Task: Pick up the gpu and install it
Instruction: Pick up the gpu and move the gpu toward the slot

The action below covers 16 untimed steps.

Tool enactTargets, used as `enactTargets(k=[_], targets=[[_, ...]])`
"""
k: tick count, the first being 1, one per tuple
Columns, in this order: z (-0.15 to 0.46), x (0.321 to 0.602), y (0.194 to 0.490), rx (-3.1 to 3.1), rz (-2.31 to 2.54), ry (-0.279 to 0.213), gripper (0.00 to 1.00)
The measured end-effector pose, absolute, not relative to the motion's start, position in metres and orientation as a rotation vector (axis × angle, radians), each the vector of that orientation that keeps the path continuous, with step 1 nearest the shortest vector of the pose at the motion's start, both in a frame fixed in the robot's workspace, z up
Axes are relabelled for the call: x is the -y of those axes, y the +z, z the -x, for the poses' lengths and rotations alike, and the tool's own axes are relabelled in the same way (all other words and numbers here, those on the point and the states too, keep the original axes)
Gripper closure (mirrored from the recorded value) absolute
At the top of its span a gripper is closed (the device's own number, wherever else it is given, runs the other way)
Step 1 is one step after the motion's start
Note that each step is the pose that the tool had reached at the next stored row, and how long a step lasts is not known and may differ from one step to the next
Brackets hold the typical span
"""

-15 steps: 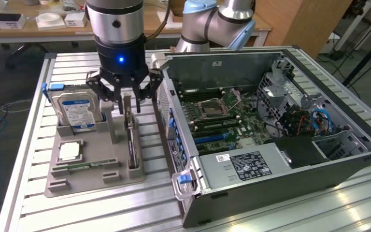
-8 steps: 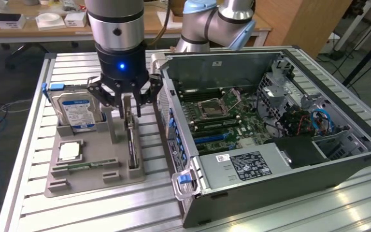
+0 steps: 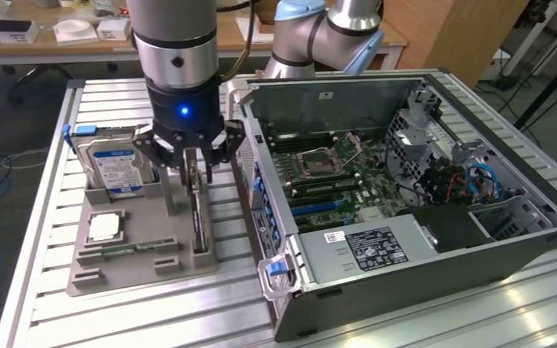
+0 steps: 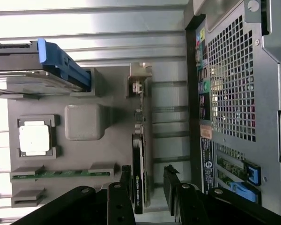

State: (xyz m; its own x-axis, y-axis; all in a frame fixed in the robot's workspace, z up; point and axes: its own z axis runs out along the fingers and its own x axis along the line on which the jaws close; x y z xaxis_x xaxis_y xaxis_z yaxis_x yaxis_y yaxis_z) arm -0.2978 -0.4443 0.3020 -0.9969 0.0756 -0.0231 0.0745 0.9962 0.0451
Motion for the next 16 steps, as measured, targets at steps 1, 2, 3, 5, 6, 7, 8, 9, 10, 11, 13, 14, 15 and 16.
enactTargets(k=[1,2,3,5,6,7,8,9,10,11,13,14,15,16], targets=[[0.298,0.445,0.301,-3.114,-0.117,0.069,0.59],[0.298,0.446,0.299,-3.114,-0.117,0.069,0.59],[0.298,0.446,0.298,-3.114,-0.117,0.069,0.59],[0.298,0.448,0.295,-3.114,-0.117,0.069,0.59],[0.298,0.448,0.294,-3.114,-0.117,0.069,0.59],[0.298,0.449,0.292,-3.114,-0.117,0.069,0.59],[0.298,0.450,0.291,-3.114,-0.117,0.069,0.59],[0.298,0.450,0.289,-3.114,-0.117,0.069,0.59],[0.298,0.451,0.288,-3.114,-0.117,0.069,0.59],[0.298,0.452,0.286,-3.114,-0.117,0.069,0.59],[0.298,0.453,0.282,-3.114,-0.117,0.069,0.59],[0.298,0.453,0.281,-3.114,-0.117,0.069,0.59],[0.298,0.453,0.279,-3.114,-0.117,0.069,0.59],[0.298,0.453,0.277,-3.114,-0.117,0.068,0.59]])
